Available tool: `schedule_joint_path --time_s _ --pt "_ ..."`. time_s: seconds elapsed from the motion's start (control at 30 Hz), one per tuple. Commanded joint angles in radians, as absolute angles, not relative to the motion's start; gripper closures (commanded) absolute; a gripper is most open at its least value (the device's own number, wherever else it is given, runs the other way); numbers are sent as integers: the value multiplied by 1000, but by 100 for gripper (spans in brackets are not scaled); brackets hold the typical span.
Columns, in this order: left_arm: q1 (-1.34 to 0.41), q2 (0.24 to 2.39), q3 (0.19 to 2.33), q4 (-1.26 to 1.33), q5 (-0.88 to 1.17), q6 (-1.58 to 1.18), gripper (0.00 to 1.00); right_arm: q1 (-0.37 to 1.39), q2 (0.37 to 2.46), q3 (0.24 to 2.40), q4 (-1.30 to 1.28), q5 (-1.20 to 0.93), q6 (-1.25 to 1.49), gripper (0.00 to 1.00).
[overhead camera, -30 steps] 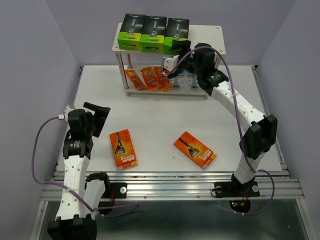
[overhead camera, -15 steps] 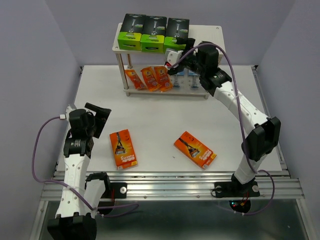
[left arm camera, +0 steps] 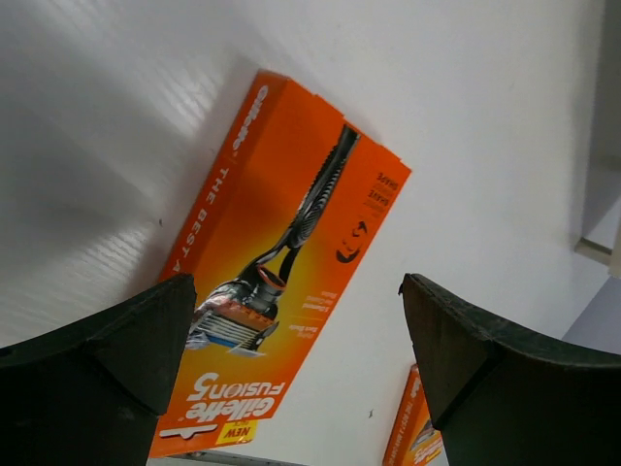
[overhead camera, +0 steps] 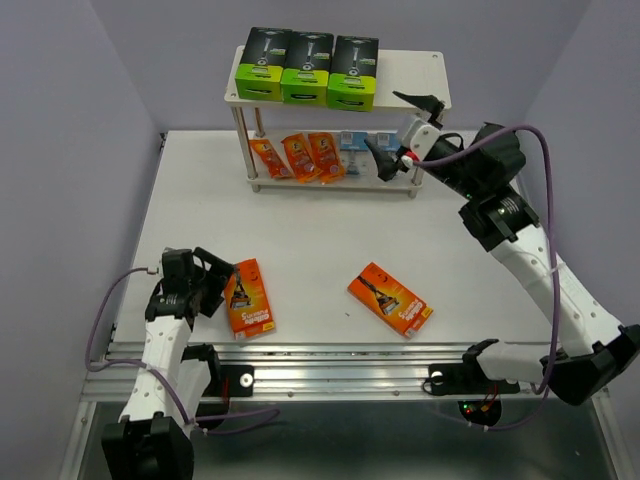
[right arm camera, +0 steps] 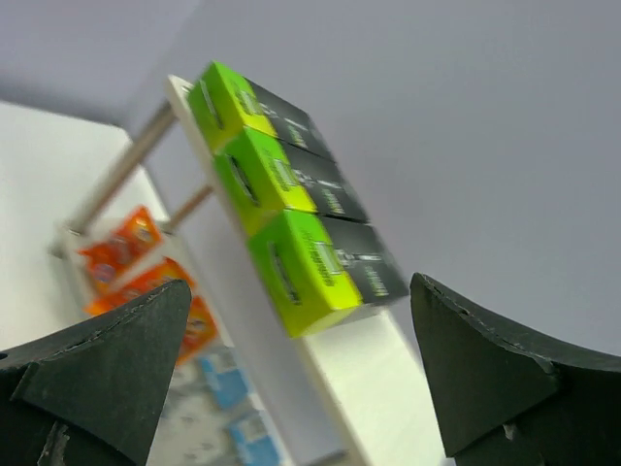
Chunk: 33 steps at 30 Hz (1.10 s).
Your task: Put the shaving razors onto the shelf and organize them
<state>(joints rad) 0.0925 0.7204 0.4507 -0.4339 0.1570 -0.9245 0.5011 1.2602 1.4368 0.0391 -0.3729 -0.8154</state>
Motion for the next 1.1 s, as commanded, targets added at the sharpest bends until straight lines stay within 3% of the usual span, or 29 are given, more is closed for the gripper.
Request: schedule_joint_path --time_s 0.0,0.37,0.5,0.7,0.77,1.07 --pt "92 736 379 -347 207 -907 1 555 1240 1333 75 -388 -455 0" --pt "74 864 310 -212 227 -876 14 851 1167 1003 109 -198 -233 0" --pt "54 888 313 -170 229 -896 27 1012 1238 957 54 -131 -325 0" --pt "6 946 319 -120 195 -942 34 1221 1403 925 106 37 -445 0" --pt "-34 966 334 -118 195 -943 42 1270 1465 928 116 9 -465 0" --pt "-66 934 324 -120 170 -988 49 1433 1698 965 254 251 -543 0"
